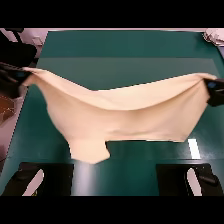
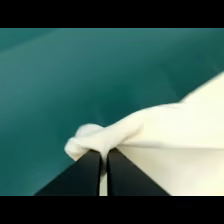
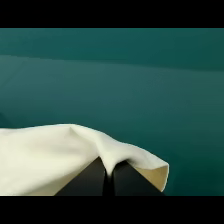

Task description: Fold the shirts.

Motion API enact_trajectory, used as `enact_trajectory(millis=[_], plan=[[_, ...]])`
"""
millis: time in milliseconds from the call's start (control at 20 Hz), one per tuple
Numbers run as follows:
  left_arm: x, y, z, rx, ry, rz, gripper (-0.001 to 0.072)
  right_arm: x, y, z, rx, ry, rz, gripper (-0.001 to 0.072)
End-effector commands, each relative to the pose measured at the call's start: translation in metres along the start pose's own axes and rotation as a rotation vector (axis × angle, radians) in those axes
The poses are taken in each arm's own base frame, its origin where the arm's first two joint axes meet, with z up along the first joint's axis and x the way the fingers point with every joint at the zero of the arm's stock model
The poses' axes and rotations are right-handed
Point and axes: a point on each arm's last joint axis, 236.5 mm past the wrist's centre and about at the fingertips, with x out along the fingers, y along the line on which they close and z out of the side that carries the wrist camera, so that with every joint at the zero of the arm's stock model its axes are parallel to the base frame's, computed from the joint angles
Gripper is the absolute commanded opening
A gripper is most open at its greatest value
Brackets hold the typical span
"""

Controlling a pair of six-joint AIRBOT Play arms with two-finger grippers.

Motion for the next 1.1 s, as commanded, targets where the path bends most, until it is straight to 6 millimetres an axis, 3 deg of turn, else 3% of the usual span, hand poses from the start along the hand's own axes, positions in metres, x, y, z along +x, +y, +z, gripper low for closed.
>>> enact_trajectory(millis=[0,200,400,650,750,900,1050], plan=[[0.069,0.019,-0.042,-0.084,0.028,-0.064,0.0023,0.051,-0.042,-0.065,0.134,0.168,-0.023,0.0024],[0.149,0.033,-0.067,-0.079,0.047,-0.061,0.0023,0.093,-0.099,-0.090,0.207,0.203,-0.137,0.0025],[0.208,0.046,-0.081,-0.044,0.045,0.013,0.0023,0.132,-0.131,-0.106,0.258,0.273,-0.164,0.0024],[0.230,0.089,-0.080,-0.054,-0.015,0.176,0.0023,0.195,-0.131,-0.103,0.159,0.339,-0.087,0.0024],[0.239,0.094,-0.090,-0.011,0.006,0.190,0.0024,0.215,-0.132,-0.102,0.154,0.353,-0.067,0.0024],[0.246,0.095,-0.098,0.036,0.026,0.183,0.0024,0.233,-0.138,-0.103,0.157,0.370,-0.051,0.0024],[0.243,0.107,-0.090,0.044,-0.005,0.238,0.0024,0.242,-0.143,-0.104,0.164,0.378,-0.046,0.0025]])
